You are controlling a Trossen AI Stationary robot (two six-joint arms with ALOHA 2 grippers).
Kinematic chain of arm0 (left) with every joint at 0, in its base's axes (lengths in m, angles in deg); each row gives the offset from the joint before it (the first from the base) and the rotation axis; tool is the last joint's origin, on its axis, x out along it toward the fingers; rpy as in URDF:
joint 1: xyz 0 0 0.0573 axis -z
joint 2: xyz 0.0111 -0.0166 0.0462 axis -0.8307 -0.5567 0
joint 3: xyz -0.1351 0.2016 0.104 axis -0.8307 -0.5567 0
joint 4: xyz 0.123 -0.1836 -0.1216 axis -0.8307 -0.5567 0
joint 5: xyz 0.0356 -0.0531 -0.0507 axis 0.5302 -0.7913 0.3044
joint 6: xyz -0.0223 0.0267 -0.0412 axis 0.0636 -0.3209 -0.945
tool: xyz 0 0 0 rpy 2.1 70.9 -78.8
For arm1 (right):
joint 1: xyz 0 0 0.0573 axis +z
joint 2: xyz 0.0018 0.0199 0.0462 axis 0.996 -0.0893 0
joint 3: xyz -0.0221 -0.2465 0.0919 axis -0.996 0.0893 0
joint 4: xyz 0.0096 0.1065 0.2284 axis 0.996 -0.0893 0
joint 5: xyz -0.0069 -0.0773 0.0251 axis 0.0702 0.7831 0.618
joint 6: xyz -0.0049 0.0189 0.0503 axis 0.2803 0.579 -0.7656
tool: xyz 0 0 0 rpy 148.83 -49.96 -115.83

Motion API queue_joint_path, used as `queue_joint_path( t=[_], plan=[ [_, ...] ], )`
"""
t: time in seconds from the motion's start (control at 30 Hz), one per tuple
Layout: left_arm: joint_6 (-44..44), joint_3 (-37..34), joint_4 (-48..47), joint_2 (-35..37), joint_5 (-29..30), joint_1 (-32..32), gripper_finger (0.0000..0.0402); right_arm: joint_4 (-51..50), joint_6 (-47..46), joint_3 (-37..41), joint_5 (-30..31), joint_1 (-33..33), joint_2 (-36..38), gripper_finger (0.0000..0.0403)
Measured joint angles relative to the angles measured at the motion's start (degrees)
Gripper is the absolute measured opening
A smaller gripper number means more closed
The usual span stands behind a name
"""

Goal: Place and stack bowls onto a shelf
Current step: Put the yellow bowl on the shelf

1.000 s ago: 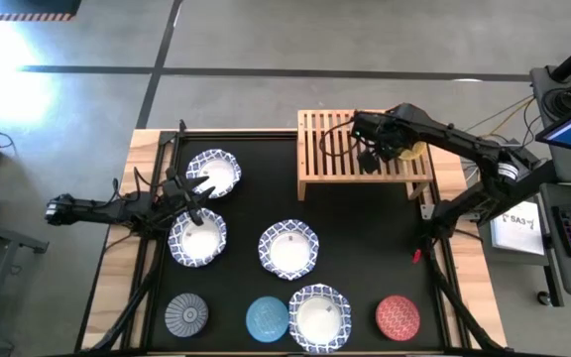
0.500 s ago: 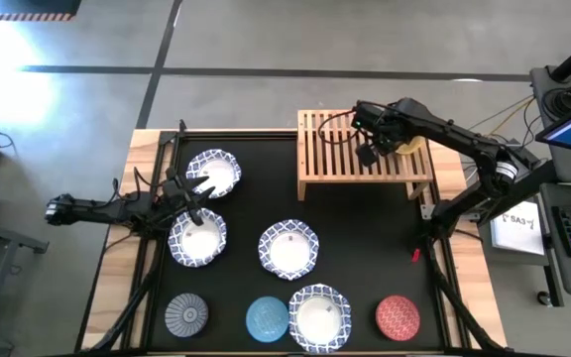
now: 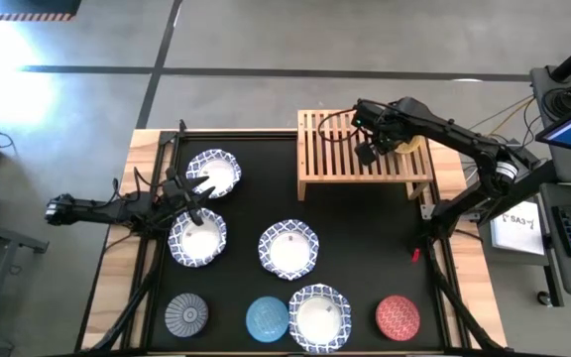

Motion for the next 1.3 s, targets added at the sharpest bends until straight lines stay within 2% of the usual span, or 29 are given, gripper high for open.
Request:
queue_joint_path(
  t=[0.4,0.8,1.3],
  plan=[
    [0.0,0.0,0.0,0.0,0.0,-0.01,0.0159,-0.44,0.02,-0.02,-1.07,0.0,0.0,0.0017],
    [0.02,0.0,0.0,0.0,0.0,-0.01,0.0159,-1.53,-0.06,0.0,-1.85,0.0,0.08,0.0082],
    [0.0,0.0,0.0,0.0,0.0,0.0,0.0159,-4.72,-1.01,0.0,-1.97,0.03,6.86,0.0113]
  ],
)
